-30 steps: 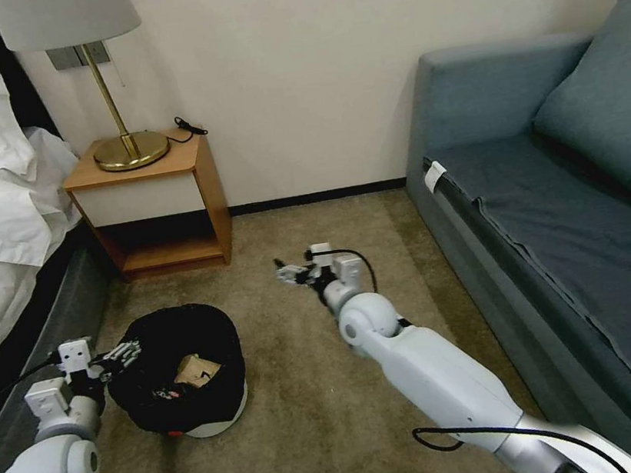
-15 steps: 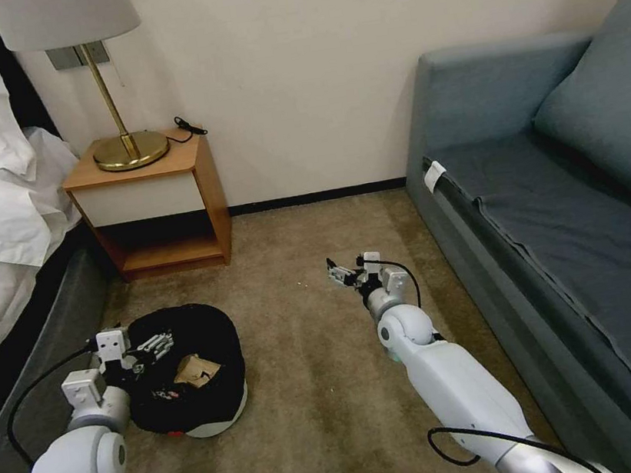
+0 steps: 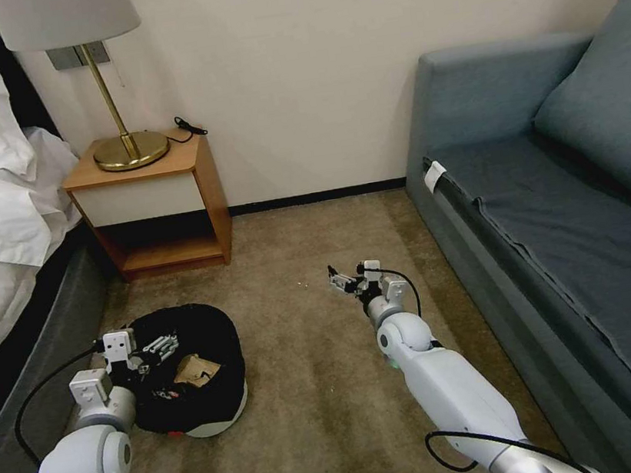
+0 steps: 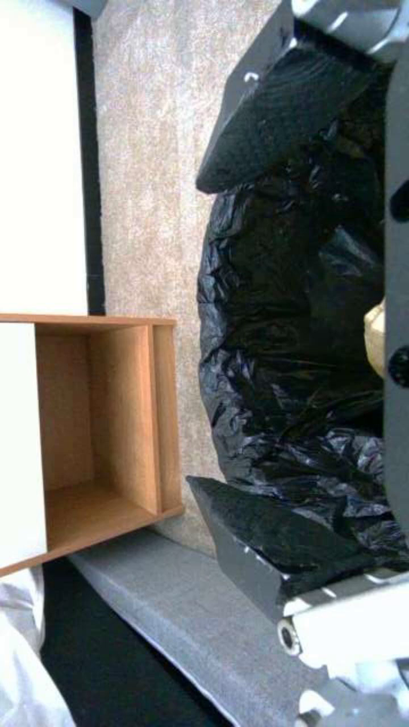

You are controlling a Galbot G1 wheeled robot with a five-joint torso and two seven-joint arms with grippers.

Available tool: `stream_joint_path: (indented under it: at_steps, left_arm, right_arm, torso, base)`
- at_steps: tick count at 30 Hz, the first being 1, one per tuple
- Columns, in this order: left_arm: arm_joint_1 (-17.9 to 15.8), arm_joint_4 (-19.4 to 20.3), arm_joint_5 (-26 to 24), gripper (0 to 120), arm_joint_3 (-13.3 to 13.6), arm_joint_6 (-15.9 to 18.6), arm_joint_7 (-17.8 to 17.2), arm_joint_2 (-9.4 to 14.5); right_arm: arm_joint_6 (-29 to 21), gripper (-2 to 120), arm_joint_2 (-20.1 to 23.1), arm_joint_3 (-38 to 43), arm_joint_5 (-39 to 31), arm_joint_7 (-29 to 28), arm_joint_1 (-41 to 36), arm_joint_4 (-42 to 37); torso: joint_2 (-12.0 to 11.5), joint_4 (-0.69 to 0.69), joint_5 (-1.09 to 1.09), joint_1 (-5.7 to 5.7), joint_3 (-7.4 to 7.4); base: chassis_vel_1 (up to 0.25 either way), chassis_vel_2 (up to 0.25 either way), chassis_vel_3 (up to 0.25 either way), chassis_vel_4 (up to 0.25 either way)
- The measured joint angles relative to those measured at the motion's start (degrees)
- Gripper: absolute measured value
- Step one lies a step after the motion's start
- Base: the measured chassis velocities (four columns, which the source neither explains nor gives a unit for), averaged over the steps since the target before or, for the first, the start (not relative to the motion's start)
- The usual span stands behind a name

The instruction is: Pick up the trash bin, then pick up the garbage on the floor and place it into the trash bin.

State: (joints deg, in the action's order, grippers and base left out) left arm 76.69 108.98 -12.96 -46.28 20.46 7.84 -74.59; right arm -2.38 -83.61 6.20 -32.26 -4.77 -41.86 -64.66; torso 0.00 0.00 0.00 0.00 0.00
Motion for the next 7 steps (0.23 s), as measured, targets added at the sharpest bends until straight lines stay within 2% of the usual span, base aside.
stream_joint_path:
  at_steps: [7]
  left_arm:
    - [0.0, 0.0, 0.0, 100, 0.0, 0.0, 0.0, 0.0]
  right_arm:
    - [-0.1, 100, 0.0, -0.1, -0.1, -0.1, 0.0, -0.1]
  torso:
    - [0.0, 0.0, 0.0, 0.0, 0.0]
  base:
    - [0.0, 0.0, 0.0, 0.0]
